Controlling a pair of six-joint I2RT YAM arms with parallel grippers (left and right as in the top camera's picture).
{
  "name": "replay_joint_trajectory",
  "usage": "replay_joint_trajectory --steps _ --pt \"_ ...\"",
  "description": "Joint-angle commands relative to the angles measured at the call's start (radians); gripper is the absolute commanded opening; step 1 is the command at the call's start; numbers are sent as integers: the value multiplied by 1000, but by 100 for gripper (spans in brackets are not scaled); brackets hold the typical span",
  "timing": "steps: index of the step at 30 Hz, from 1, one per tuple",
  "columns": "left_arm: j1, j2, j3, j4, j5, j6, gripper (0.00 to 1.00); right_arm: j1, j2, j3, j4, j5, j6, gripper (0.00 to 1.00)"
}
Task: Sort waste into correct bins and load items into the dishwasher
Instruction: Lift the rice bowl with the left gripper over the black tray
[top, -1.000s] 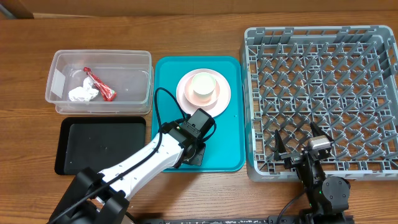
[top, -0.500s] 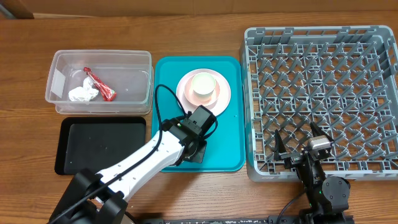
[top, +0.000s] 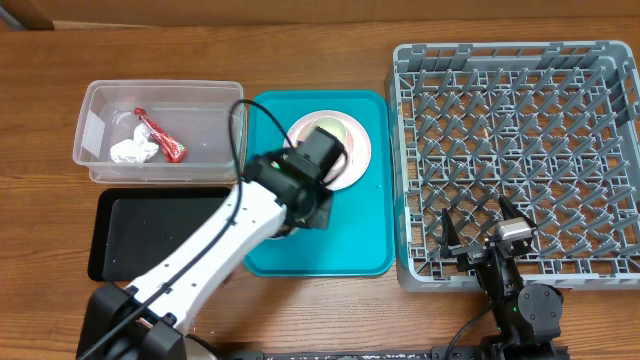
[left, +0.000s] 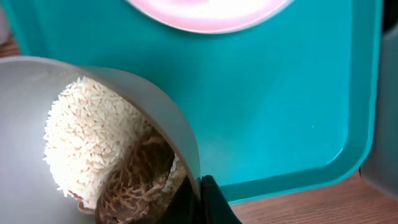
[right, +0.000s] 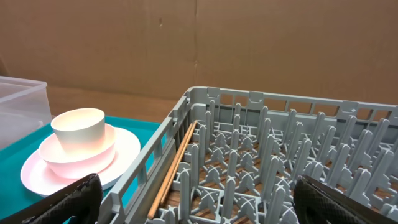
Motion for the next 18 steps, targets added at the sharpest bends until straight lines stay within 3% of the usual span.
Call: replay_joint_trajectory --steps 1,11,18 --pt "83 -26 28 -13 60 52 4 5 -12 -11 7 10 0 100" --pt "360 -38 27 -32 272 200 4 5 -12 -11 7 10 0 100" --pt "560 -45 27 -46 343 247 4 5 -12 -11 7 10 0 100"
